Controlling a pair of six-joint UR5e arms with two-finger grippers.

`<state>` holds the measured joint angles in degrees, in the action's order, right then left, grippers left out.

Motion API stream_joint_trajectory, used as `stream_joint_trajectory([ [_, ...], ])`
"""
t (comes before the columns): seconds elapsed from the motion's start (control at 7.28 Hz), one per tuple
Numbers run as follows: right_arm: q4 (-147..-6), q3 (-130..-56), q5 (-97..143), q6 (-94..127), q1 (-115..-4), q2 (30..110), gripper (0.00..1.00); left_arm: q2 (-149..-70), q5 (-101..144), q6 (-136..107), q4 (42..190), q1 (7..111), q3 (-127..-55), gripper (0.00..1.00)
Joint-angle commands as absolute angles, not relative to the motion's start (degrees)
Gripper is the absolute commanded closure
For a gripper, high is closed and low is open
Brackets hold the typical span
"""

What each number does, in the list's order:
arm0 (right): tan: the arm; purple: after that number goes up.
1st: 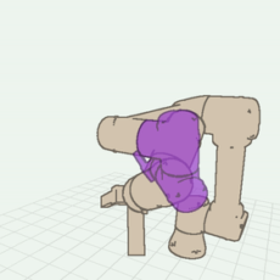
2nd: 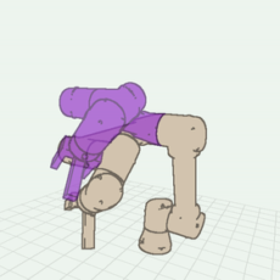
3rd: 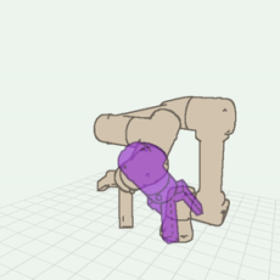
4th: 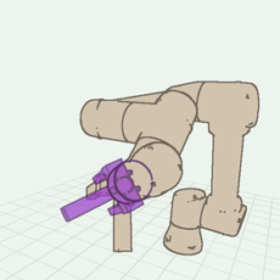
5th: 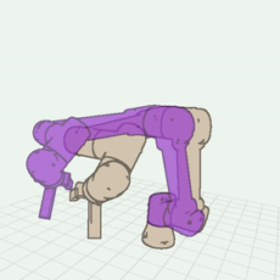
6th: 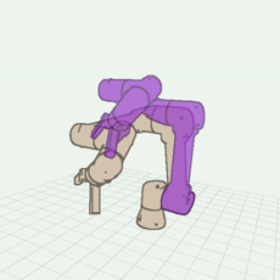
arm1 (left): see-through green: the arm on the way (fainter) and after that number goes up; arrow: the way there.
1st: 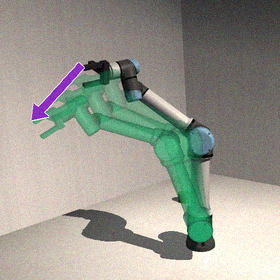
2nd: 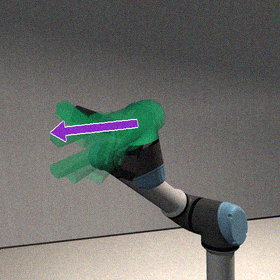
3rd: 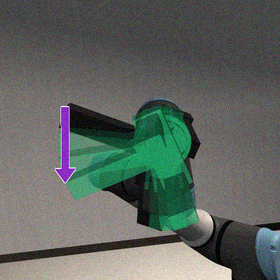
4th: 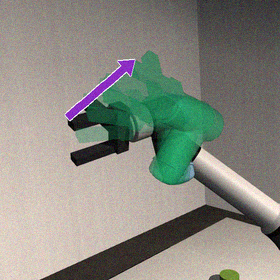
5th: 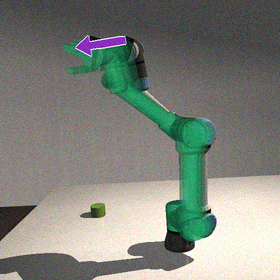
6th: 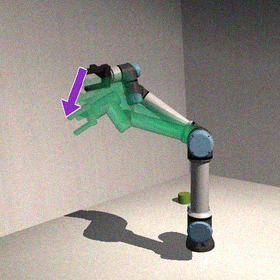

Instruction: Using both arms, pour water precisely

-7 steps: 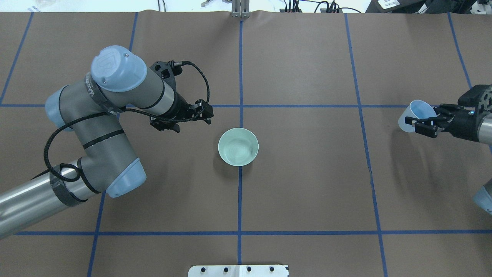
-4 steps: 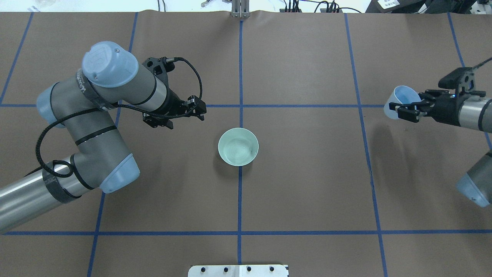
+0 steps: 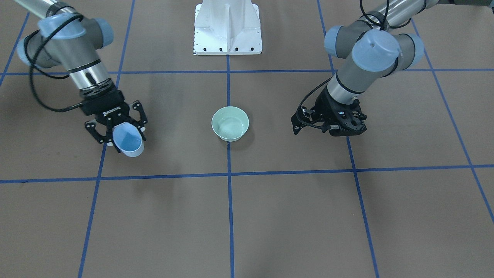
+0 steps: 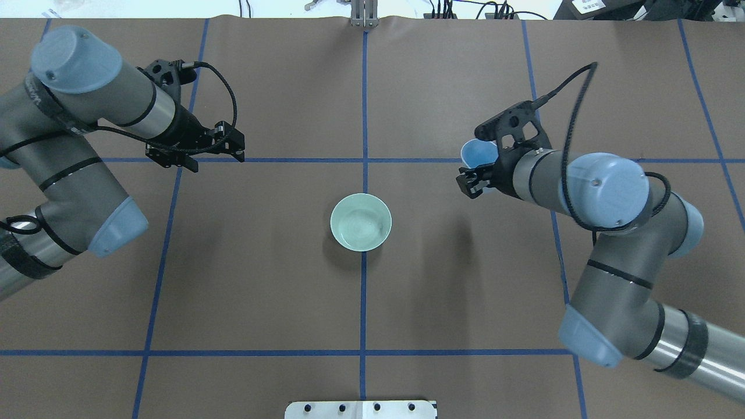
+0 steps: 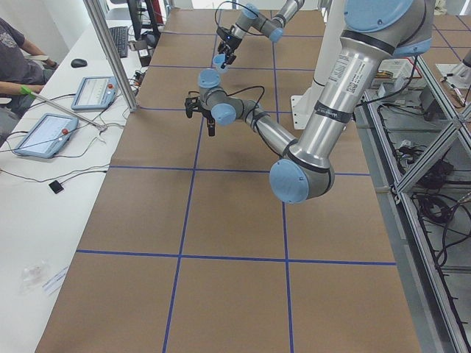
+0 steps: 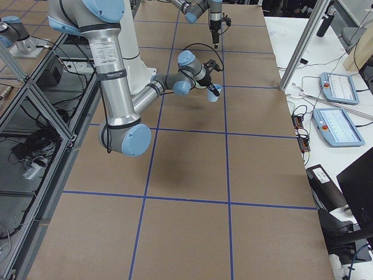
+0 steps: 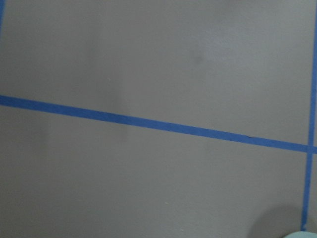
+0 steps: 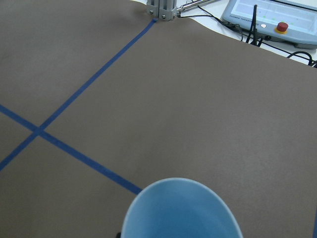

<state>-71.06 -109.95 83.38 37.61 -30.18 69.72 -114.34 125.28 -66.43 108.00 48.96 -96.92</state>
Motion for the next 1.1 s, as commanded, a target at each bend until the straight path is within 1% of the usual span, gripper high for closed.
stream_joint_trajectory([
  [0.0,-94.8,-111.0,76.0,37.6,-22.5,58.0,0.83,-111.4,128.8,-60.3,107.9,52.5,-96.8,0.0],
  [0.27,-97.7,-106.0,73.1,37.5,-19.6,54.5,0.83,-110.7,128.9,-58.7,107.9,52.7,-96.4,0.0],
  [0.41,-103.2,-103.4,72.4,36.7,-19.4,49.3,0.83,-110.6,128.9,-58.7,108.0,52.8,-96.4,0.0],
  [0.55,-107.0,-101.2,72.2,36.0,-19.2,46.3,0.83,-110.6,128.8,-58.6,107.9,52.8,-96.4,0.0],
  [0.69,-107.2,-97.2,71.6,35.2,-18.9,43.5,0.83,-110.6,128.8,-58.7,107.9,52.8,-96.3,0.0],
  [0.82,-107.2,-93.3,69.8,34.5,-18.6,41.9,0.83,-110.5,128.8,-58.7,108.0,52.8,-96.4,0.0],
  [0.96,-109.1,-93.3,68.6,31.3,-18.5,41.8,0.83,-110.5,128.8,-58.6,108.0,52.8,-96.3,0.0],
])
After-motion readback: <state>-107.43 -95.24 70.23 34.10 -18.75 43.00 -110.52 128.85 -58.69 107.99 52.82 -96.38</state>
